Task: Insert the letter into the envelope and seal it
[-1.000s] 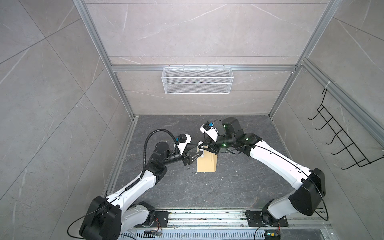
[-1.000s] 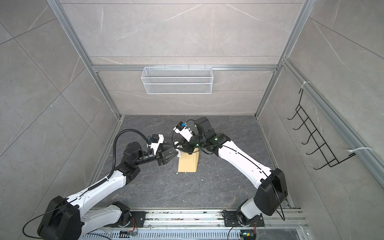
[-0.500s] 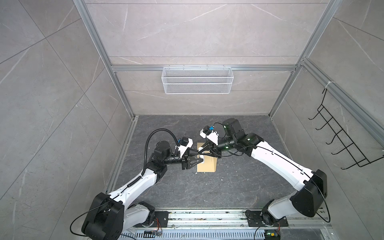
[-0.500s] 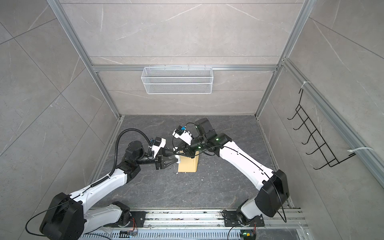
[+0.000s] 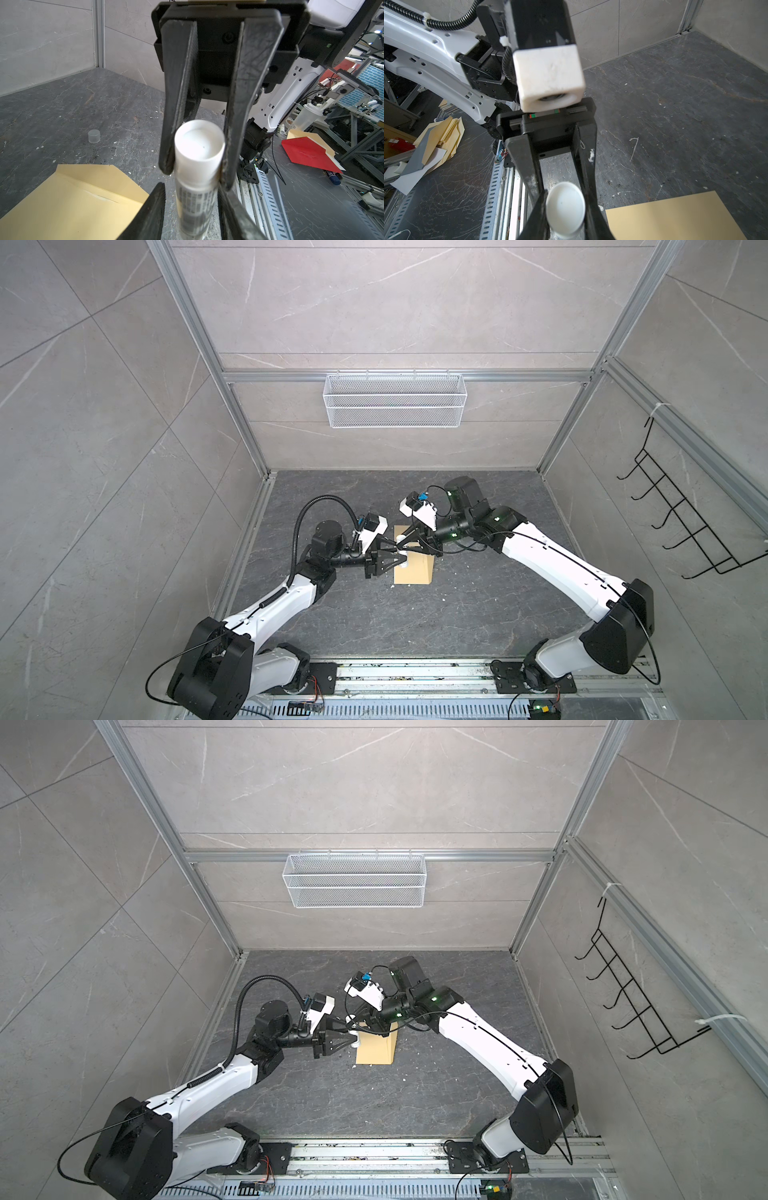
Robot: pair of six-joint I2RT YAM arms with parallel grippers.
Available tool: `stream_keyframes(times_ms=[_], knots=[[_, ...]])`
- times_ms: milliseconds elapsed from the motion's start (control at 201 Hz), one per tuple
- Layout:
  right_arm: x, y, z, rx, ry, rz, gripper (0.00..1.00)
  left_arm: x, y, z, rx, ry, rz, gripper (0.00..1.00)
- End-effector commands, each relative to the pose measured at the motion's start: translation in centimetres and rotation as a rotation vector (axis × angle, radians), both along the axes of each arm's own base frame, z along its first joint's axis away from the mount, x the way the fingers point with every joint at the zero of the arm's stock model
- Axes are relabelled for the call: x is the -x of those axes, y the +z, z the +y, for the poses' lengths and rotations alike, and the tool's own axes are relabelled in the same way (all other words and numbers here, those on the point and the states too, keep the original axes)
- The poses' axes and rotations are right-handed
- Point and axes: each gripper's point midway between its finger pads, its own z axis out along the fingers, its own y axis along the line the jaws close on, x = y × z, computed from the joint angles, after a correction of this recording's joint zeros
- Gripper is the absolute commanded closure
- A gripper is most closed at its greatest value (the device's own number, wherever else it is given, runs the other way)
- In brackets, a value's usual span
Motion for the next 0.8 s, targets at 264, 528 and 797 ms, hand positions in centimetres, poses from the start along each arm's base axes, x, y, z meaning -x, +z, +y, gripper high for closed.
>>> stream_keyframes(times_ms=[264,528,797], knots=[[-0.4,0.7,1.3,-0.016,0.015,-0.028,1.00,-0.5,2.9,-0.5,0.058,-0.019,-0.067,0.61],[-0.6,0.5,1.6,-0.007,0.010,-0.028,1.00,-0.7,2.8,-0.7,0.057,-0.022,-0.054,0.69],[-1.3,0.2,1.7,0.008,-0.018,-0.045,0.89,-1.4,2.7,-0.8,0.056,0.003,-0.015,1.00]])
